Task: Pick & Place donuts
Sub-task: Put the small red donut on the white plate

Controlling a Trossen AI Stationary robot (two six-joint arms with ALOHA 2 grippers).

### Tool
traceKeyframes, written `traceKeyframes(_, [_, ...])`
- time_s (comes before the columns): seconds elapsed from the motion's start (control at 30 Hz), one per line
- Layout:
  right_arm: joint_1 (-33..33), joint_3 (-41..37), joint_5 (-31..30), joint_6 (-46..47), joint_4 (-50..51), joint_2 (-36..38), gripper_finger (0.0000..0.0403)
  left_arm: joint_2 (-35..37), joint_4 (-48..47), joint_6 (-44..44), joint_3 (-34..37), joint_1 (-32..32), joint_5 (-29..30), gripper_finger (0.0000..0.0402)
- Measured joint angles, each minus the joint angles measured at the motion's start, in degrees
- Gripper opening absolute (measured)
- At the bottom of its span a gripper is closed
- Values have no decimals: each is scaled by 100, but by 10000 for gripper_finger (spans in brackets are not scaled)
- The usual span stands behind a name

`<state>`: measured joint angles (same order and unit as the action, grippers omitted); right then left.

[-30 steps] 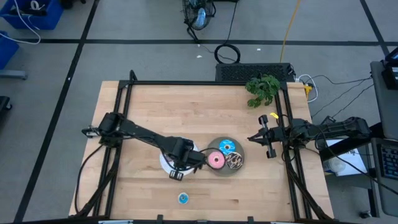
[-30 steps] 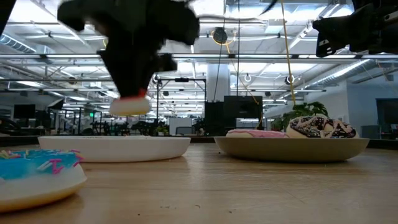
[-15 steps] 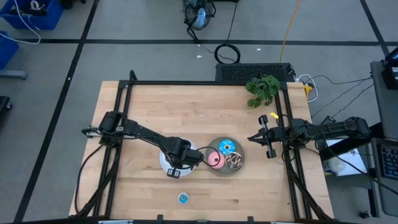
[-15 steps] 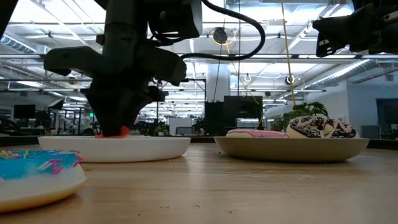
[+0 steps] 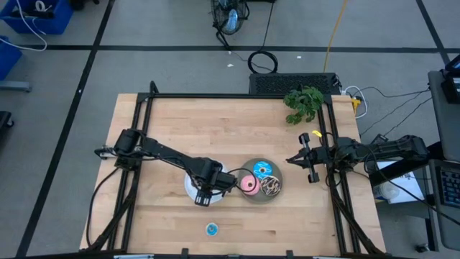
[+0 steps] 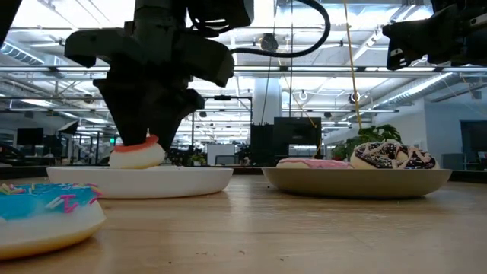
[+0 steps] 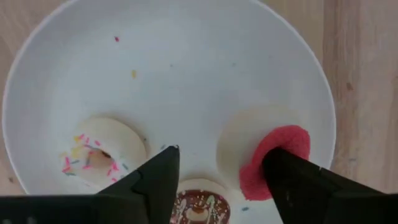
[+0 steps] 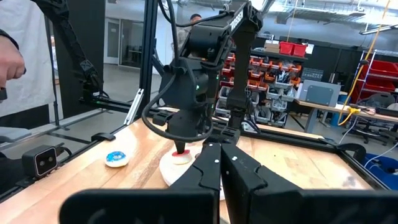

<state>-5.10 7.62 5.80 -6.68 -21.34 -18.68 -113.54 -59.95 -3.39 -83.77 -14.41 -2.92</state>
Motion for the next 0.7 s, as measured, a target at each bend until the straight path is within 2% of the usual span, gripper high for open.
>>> traceKeyframes(0.17, [2,0,0,0,2,0,0,0,-80,124,-6,-68,358,245])
traceKeyframes(0.37, [1,0,0,0,-2,0,0,0,-41,155,-6,-70,354,245])
traceKeyframes(0.5, [2,0,0,0,2,0,0,13,-37,56,0,-68,554,237])
traceKeyframes(0.7, [1,-2,-2,0,-17,-42,0,72,2,59,-4,-117,453,212])
